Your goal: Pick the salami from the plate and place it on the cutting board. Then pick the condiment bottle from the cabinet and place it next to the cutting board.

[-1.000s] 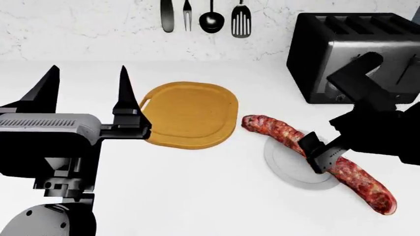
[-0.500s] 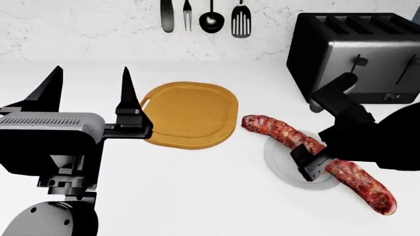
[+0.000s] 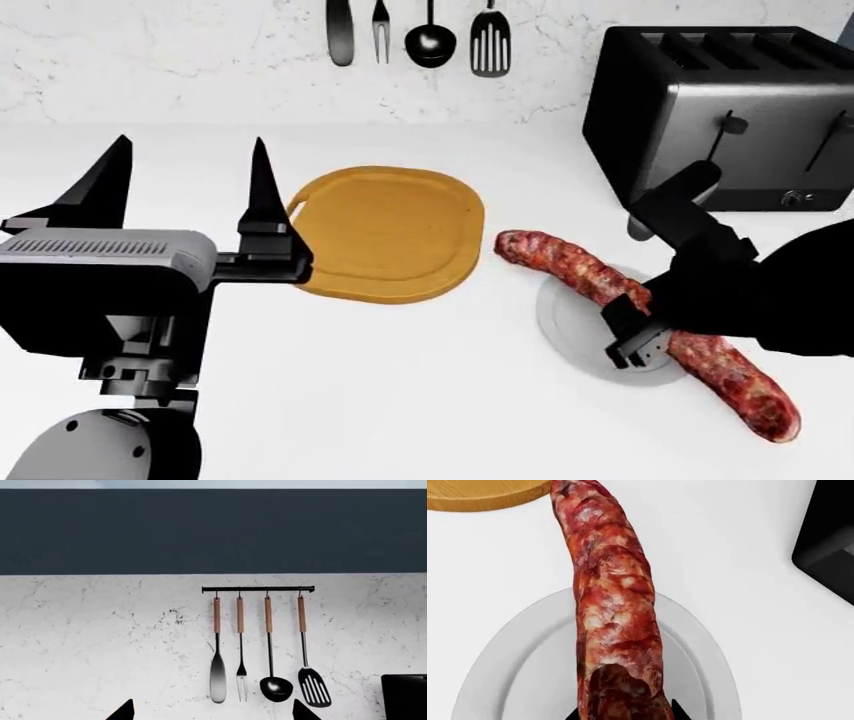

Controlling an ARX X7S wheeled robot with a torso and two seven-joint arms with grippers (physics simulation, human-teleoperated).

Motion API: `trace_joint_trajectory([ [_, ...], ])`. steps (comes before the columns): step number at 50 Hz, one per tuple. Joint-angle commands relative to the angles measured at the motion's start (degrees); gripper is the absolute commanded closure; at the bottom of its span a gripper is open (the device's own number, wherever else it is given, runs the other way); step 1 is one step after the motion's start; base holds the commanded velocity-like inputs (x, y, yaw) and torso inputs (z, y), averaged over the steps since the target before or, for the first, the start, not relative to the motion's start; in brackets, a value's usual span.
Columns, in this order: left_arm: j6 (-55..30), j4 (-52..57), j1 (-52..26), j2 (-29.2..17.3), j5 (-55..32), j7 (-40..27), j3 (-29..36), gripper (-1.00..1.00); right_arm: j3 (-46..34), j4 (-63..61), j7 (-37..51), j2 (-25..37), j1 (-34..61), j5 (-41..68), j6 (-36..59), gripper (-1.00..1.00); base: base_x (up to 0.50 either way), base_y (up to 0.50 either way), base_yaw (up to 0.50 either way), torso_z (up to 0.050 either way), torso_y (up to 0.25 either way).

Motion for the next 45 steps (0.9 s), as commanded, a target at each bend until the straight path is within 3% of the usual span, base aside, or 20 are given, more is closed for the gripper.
trace_joint_trajectory([
  [1,0.1,0.0,0.0,-0.3,-0.3,-0.2,0.2,-1.0,-0.8,-0.6,-0.5,0.5,-0.6,-0.7,-0.5,1.0,0.0,0.0,0.0,0.0,0.0],
  [11,0.5,-0.1,0.1,-0.6,-0.3,-0.5,0.3,-1.0,-1.6,-4.9,-1.9,1.4,3.2,-3.7,-0.3,1.0,0.0,0.0,0.0,0.0,0.0],
  [26,0.2,0.4,0.0,-0.9,-0.8,-1.0,0.3,-1.0,3.8,-9.0,2.5,0.6,8.6,1.7,1.2,1.0,0.0,0.0,0.0,0.0,0.0],
  [36,-0.4,1.4,-0.2,-1.3,-2.8,-1.3,-1.7,-1.0,4.2,-4.4,3.2,-9.3,15.8,2.3,3.4,1.0,0.0,0.0,0.0,0.0,0.0],
  [45,-1.4,2.6,-0.2,-1.6,-5.5,-1.6,-4.1,-1.0,-3.5,8.6,-4.8,-23.3,20.1,-9.1,-2.6,1.0,0.0,0.0,0.0,0.0,0.001],
])
